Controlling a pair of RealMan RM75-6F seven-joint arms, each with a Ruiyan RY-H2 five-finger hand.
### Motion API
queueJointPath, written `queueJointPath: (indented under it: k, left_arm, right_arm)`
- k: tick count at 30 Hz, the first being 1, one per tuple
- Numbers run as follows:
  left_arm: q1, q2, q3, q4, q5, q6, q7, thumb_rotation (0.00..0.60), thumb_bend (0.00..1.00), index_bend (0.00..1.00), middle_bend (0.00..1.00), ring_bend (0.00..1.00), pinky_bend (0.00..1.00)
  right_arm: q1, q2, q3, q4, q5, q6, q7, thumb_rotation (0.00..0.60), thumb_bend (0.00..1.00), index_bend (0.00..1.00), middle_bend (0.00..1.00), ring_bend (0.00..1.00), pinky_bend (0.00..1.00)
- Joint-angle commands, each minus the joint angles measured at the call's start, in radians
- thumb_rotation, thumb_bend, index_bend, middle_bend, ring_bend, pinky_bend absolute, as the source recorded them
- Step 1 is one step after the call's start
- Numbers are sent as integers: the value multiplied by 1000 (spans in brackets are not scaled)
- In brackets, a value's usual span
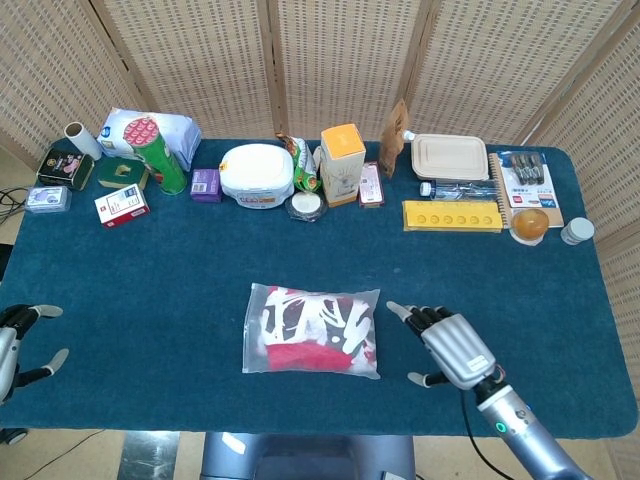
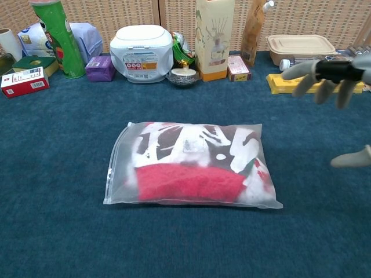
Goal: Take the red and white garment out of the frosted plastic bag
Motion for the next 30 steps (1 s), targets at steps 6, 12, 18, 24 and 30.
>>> queueJointPath:
  k: [6,12,18,24,30]
  left_arm:
    - [-4,11,-3,27,-14,-6,-32,600,228,329,375,266,314]
    - [1,14,4,45,-13,-4,-61,600,228,329,375,266,314]
    - [16,18,16,73,-3,8,-103,600,227,329,375,266,314]
    - [33,21,26,104,-1,24,-148,600,227,329,375,266,314]
    - [41,16,31,126,1,29,-173,600,228,329,375,266,314]
  right_arm:
    - [163,-218,56,-39,348,-89,-409,501,1,0,56,146,263]
    - [228,-306,53,-54,486,-34,-575,501,0,0,28,127,251]
    - [291,-412,44,-18,602,42,-705,502,0,0,19,119,245]
    - [338,-498,21,60,639,107,-797,502,0,0,19,111,199]
    - [366,-542,-11,150,584,143,-827,497,0,0,18,65,130]
